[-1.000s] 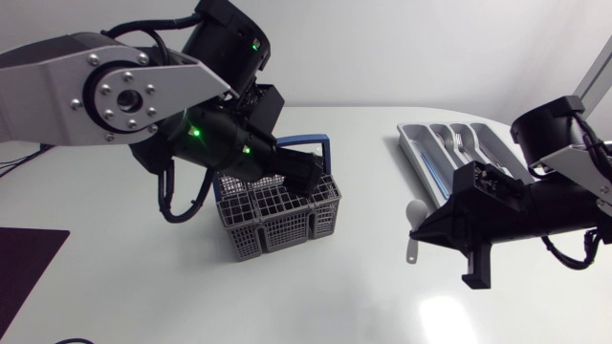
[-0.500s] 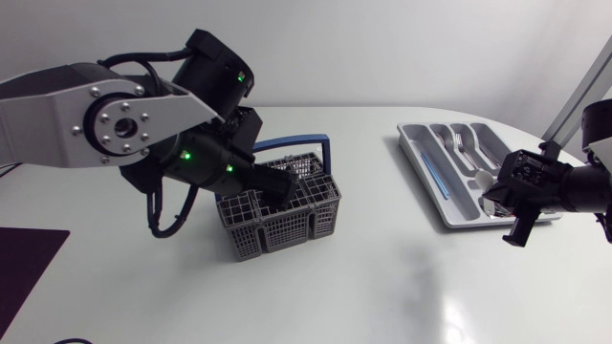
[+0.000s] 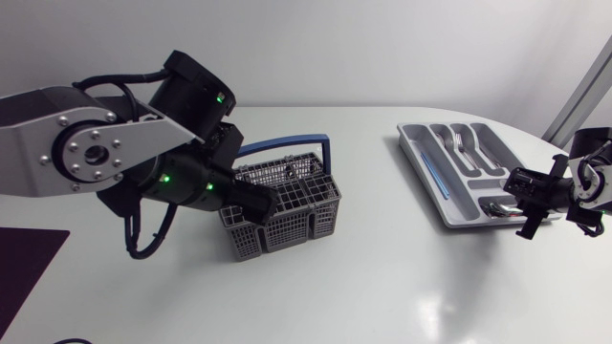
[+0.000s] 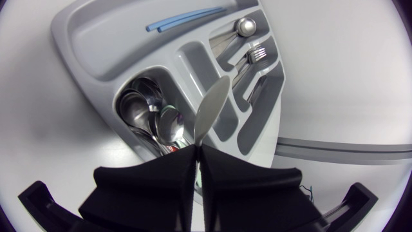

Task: Unload the cutlery basket into the drawer organizer.

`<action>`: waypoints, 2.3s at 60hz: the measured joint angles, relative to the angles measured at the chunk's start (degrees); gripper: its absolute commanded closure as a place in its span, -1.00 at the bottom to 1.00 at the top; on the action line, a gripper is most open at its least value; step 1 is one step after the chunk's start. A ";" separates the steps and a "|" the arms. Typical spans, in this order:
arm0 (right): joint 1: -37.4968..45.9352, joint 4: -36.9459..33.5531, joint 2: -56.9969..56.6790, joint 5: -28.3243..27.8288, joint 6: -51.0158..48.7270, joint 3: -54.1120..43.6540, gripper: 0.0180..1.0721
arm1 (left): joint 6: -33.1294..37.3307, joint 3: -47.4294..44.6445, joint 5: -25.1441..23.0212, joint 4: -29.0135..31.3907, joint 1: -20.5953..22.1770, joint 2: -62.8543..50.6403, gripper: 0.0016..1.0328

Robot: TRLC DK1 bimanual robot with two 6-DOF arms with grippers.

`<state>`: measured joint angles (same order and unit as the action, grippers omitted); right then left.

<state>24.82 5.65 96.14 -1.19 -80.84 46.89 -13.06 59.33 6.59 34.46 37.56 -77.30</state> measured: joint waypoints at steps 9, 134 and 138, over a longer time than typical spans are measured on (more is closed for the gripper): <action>0.44 6.47 4.57 2.21 -1.84 1.05 0.89 | 0.04 -1.09 0.61 0.22 -0.22 1.84 -0.92; -43.95 -20.92 -17.57 5.70 55.43 0.48 -0.90 | 1.51 -13.70 1.42 -1.90 -16.39 3.34 -0.92; -45.20 -20.94 -14.73 5.75 57.31 2.16 -0.90 | 1.51 -13.60 1.44 -3.13 -16.39 1.62 -0.92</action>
<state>-20.38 -15.29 81.41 4.56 -23.53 49.06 -11.55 45.74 8.03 31.33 21.17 -75.68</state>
